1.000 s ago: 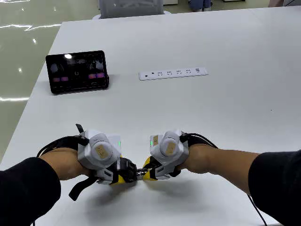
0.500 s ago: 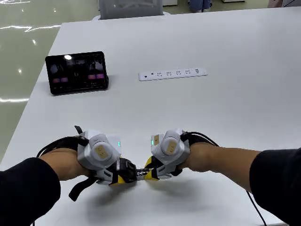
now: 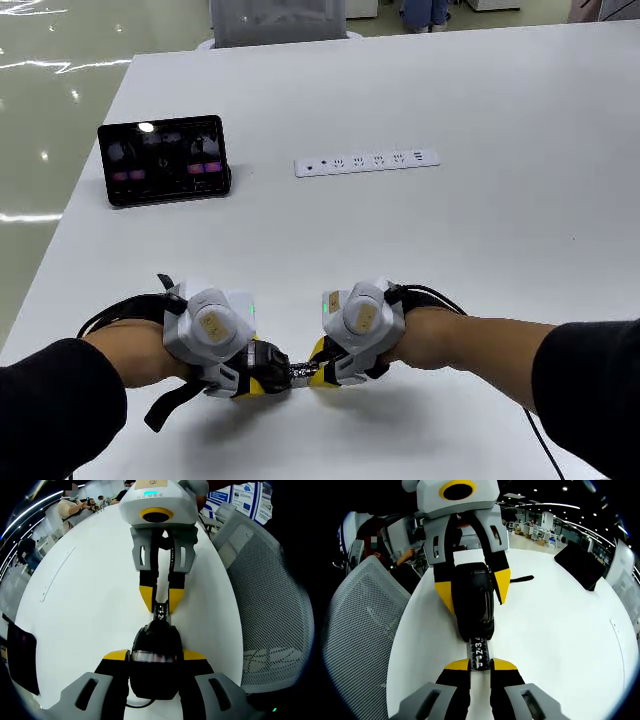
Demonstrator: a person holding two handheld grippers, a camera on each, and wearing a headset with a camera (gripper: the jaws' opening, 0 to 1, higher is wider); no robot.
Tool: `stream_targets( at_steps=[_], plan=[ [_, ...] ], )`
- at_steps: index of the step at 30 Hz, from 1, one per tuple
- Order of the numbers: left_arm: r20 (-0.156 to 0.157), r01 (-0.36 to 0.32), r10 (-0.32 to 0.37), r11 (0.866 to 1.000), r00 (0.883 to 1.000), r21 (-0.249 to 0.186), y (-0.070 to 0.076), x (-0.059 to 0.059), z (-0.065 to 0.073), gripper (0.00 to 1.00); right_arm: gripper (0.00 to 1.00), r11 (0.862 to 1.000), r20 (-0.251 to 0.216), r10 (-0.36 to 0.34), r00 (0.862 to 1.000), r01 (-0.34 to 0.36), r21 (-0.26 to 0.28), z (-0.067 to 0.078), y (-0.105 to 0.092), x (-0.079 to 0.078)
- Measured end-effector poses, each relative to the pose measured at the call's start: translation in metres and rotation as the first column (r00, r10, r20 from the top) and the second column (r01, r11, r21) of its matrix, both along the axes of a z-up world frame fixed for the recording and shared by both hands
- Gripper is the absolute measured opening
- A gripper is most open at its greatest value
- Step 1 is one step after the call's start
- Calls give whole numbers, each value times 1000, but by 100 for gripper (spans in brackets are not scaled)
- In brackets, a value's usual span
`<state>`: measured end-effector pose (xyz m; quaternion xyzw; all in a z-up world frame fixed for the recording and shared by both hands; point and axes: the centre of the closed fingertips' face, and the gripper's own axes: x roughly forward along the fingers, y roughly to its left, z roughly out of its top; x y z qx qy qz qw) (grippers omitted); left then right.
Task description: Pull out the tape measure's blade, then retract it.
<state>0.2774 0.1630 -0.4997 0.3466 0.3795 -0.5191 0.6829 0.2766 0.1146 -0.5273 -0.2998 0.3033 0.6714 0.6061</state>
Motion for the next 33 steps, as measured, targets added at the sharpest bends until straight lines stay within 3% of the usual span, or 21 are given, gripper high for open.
stream_targets(
  at_steps=[33],
  plan=[
    [1,-6,6,1000,1000,-18,0,0,1,33,11,1000,9,9,1000,-9,-18,1,-13,1]
  ],
)
